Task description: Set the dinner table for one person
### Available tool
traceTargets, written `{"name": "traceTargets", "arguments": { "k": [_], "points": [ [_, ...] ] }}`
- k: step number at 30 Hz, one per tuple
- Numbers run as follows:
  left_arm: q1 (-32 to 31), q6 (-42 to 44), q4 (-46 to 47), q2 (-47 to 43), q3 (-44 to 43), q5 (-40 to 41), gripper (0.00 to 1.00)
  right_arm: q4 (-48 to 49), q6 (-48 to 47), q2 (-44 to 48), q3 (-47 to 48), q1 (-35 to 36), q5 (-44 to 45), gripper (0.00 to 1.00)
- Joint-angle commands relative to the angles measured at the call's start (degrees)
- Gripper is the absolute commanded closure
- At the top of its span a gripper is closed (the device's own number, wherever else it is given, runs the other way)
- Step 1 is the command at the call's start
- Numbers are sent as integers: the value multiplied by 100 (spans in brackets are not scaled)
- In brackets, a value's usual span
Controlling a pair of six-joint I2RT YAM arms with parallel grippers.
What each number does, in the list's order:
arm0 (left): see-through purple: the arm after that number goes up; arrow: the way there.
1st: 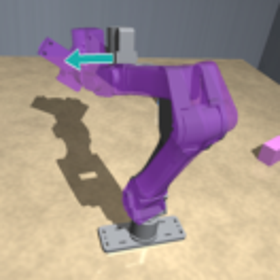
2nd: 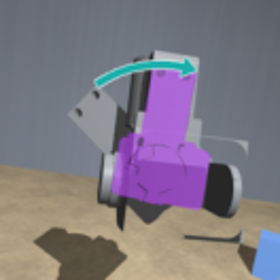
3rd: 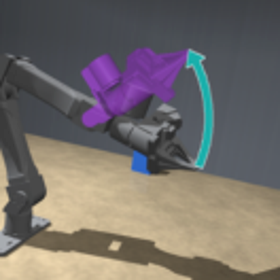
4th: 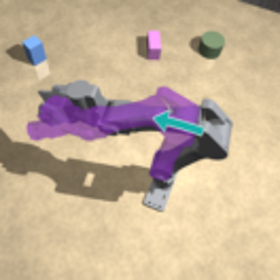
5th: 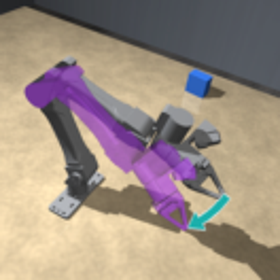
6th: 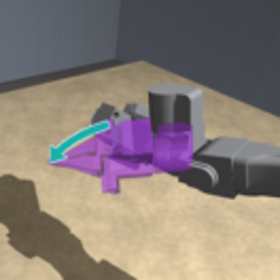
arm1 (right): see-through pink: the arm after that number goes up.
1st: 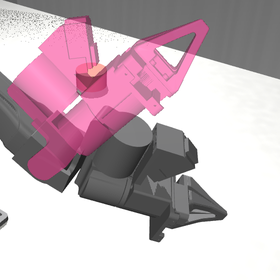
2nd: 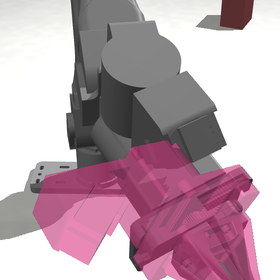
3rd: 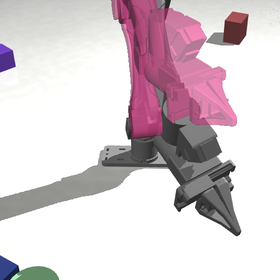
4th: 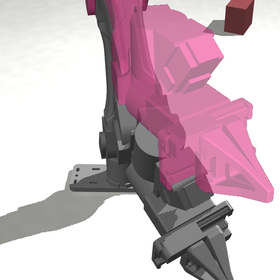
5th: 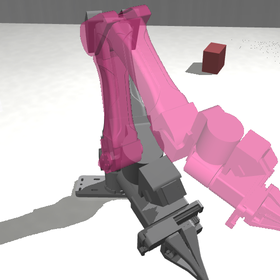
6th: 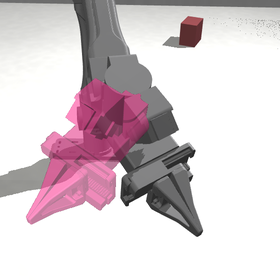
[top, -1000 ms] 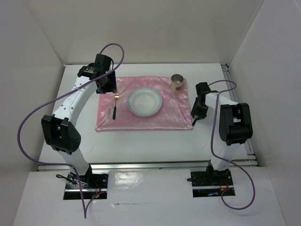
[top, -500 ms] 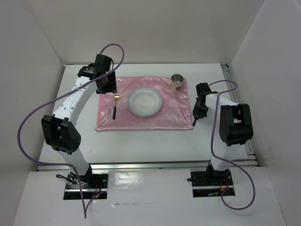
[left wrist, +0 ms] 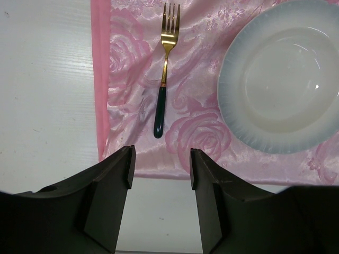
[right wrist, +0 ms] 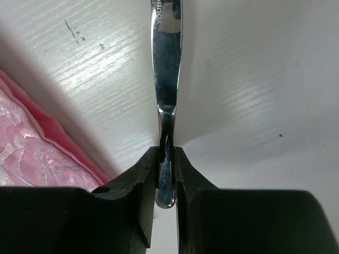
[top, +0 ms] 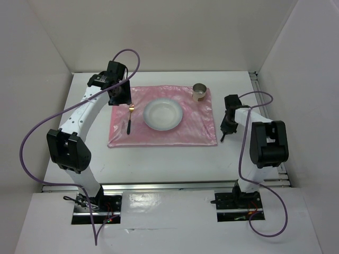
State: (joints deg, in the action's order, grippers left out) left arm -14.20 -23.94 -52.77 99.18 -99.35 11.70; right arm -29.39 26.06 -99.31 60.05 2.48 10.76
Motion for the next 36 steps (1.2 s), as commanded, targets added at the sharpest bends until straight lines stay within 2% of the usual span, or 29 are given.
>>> {"name": "traceTargets", "arguments": {
  "k": [1, 7, 12, 22, 27, 36],
  "points": [
    [-22, 100, 21, -83, -32, 42, 38, -252, 13, 465, 287, -55, 418, 97],
    [-22, 100, 21, -83, -137, 42, 38, -507, 13, 667, 727, 86, 418, 97],
    [-22, 100, 21, -83, -137, 42, 38, -682, -118, 614, 1130, 655, 365, 97],
    [-22, 100, -31, -83, -137, 95, 38, -700, -505, -316, 1580, 1658, -389, 99],
    [-22, 100, -84, -144, -137, 95, 38, -762, -576, -783, 1922, 1887, -444, 99],
    [-22, 100, -84, -144, -137, 148, 38, -762, -690, -1196, 1975, 2011, -444, 99]
  ]
}}
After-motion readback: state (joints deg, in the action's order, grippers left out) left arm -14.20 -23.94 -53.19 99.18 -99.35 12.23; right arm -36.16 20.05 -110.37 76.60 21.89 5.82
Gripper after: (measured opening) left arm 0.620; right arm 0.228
